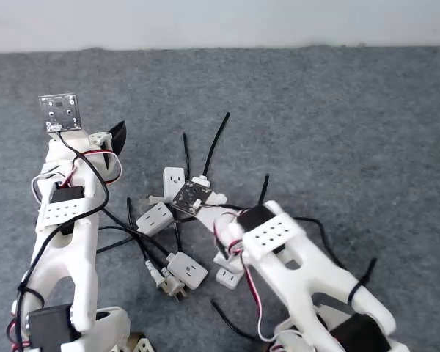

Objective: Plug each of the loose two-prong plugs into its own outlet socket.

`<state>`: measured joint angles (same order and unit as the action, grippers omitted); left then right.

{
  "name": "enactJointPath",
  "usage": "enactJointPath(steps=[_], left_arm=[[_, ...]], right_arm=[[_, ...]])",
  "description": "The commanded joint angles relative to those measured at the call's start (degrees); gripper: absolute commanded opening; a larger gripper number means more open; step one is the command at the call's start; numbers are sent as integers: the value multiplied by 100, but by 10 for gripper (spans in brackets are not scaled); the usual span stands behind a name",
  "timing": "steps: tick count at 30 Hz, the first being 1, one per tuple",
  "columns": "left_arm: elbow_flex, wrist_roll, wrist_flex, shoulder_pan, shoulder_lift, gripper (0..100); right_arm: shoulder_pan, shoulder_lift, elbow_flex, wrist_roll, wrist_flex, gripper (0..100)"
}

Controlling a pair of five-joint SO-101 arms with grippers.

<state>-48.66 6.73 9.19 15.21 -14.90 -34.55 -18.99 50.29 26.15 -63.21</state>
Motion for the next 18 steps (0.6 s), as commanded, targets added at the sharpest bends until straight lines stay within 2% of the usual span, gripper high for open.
enactJointPath(steps=[1,6,11,18], left_arm=[[40,-97,-132,9,-26,307],[40,-97,-132,9,-26,307],[40,-97,-123,9,-26,307],[40,-97,-123,9,-26,307]], right_arm=[[1007,31,123,1609,-268,41],[2387,31,-18,2426,-321,140],[3723,66,-229,3464,-277,147],[6176,75,-554,3675,1191,147]])
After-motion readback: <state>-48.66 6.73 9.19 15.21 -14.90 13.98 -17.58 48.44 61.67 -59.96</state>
